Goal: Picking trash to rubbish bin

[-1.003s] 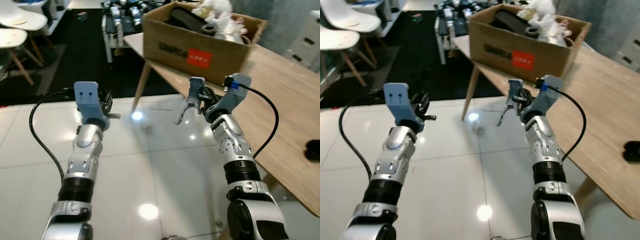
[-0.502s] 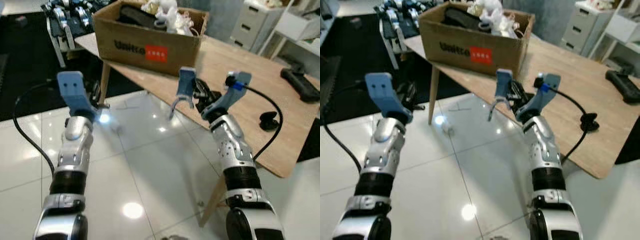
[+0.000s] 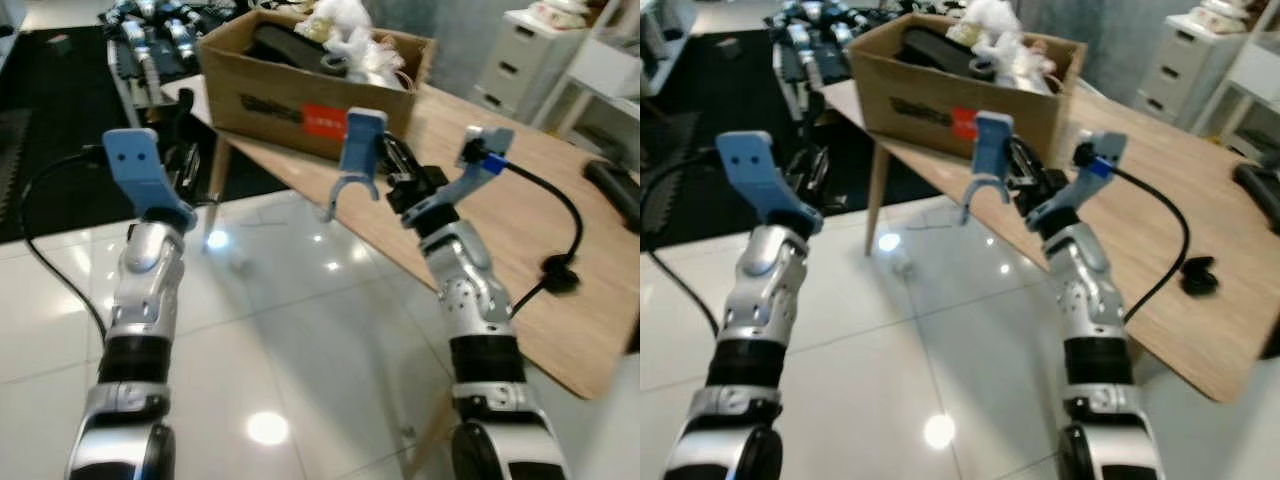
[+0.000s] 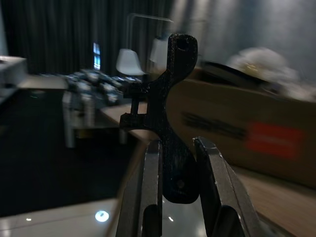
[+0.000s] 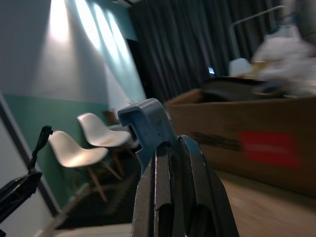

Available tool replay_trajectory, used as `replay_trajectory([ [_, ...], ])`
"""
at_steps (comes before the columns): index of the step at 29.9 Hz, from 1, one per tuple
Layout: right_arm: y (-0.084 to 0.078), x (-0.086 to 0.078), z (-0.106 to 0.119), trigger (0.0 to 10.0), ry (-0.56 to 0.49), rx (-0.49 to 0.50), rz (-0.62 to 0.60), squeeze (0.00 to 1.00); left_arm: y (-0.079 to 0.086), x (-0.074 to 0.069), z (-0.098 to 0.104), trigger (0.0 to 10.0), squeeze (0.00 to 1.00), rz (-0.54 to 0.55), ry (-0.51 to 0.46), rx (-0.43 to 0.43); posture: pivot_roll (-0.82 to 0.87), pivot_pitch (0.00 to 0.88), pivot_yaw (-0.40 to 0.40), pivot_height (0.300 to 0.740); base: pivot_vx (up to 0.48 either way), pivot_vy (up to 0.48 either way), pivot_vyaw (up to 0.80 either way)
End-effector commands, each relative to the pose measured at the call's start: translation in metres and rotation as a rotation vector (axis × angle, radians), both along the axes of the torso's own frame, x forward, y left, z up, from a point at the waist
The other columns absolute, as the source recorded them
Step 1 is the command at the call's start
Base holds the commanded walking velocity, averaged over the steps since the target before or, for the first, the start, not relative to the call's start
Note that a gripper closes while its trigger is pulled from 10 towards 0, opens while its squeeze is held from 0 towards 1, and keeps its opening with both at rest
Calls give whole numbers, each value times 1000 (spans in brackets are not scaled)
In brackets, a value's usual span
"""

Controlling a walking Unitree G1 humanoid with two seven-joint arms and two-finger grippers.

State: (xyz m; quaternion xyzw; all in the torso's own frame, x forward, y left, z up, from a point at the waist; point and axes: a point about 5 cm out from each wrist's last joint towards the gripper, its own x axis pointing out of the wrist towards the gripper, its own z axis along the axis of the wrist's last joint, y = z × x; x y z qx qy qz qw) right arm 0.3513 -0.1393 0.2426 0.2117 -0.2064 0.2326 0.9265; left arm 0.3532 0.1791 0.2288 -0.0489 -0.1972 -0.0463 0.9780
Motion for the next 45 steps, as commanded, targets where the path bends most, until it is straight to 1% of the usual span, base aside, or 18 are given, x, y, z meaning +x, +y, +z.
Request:
replay_trajectory([
  [1,5,-1,0,10000,9,19,19,0,-1,0,-4,10000,0,-10,13,-2,10,67,-4,740,480,0,0],
  [6,4,-1,3,10000,20,46,27,0,-8,0,-3,10000,0,-36,10,-2,10,67,-4,740,480,0,0],
  [17,-1,-1,9,10000,31,89,25,0,-20,0,-1,10000,0,-78,1,0,5,65,4,740,480,0,-800],
  [21,-3,-2,14,10000,6,105,18,0,-25,0,0,10000,0,-95,-2,0,-1,66,5,740,480,0,-800],
  [23,-5,-3,17,10000,-4,112,14,0,-26,0,0,10000,0,-98,-4,1,-1,66,5,740,480,0,0],
  [26,-8,-5,29,10000,-37,131,10,0,-28,0,2,10000,0,-107,-8,2,-7,68,7,740,480,0,0],
  [29,-9,-6,34,10000,-52,136,9,0,-28,0,2,10000,0,-110,-9,3,-7,68,7,740,480,0,0],
  [32,-17,-13,62,10000,-144,177,13,0,-31,0,5,10000,0,-124,-18,5,-12,72,10,740,480,0,0],
  [35,-21,-17,76,10000,-190,198,17,0,-32,-1,6,10000,0,-130,-23,5,-12,72,10,740,480,0,0],
  [37,-28,-22,94,10000,-247,218,-6,0,-34,-1,8,10000,0,-138,-31,4,-16,74,11,740,480,0,0],
  [38,-31,-23,97,10000,-258,217,-17,0,-34,0,9,10000,0,-139,-35,2,-16,74,11,740,480,0,0],
  [40,-33,-23,98,10000,-265,214,-30,0,-34,0,10,10000,0,-141,-39,1,-16,74,11,740,480,0,0],
  [41,-36,-23,100,10000,-268,206,-57,0,-35,-1,11,10000,0,-144,-44,0,-21,73,13,740,480,0,0],
  [43,-48,-20,101,10000,-256,170,-182,0,-38,-1,14,10000,0,-160,-56,1,-21,73,13,740,480,0,0],
  [44,-48,-20,101,10000,-256,170,-182,0,-38,-1,14,10000,0,-160,-56,1,-21,73,13,740,480,0,0],
  [45,-51,-19,100,10000,-244,155,-219,0,-39,-1,15,10000,0,-163,-60,6,-23,73,15,740,480,0,0],
])
